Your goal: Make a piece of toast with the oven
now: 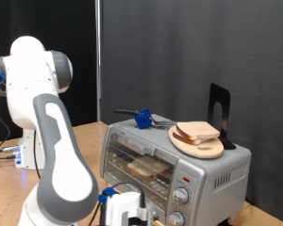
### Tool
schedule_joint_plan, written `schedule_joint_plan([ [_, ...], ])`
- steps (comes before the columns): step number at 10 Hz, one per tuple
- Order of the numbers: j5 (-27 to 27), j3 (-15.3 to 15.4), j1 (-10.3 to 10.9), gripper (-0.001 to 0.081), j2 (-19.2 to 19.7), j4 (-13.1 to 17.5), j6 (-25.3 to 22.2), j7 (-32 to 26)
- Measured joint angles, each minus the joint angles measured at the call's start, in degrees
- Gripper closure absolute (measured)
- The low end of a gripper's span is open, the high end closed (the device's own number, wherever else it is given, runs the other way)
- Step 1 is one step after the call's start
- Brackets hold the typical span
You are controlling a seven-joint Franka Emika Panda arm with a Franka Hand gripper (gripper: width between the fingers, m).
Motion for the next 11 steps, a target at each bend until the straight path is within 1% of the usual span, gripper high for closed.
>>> schedule_joint_plan([
  [3,0.5,1.5,0.6,-0.0002,-0.2,-1.6,0.7,-0.7],
  [5,0.5,2.3,0.8,-0.0002,-0.9,-3.3,1.1,-2.0],
  [8,0.6,3.4,1.1,-0.0002,-3.3,-7.5,2.0,-3.5],
  [10,1.4,4.2,1.2,-0.0002,-4.8,-10.1,4.1,-4.4],
  [11,1.8,4.4,1.2,-0.0002,-5.1,-10.9,5.1,-4.6],
])
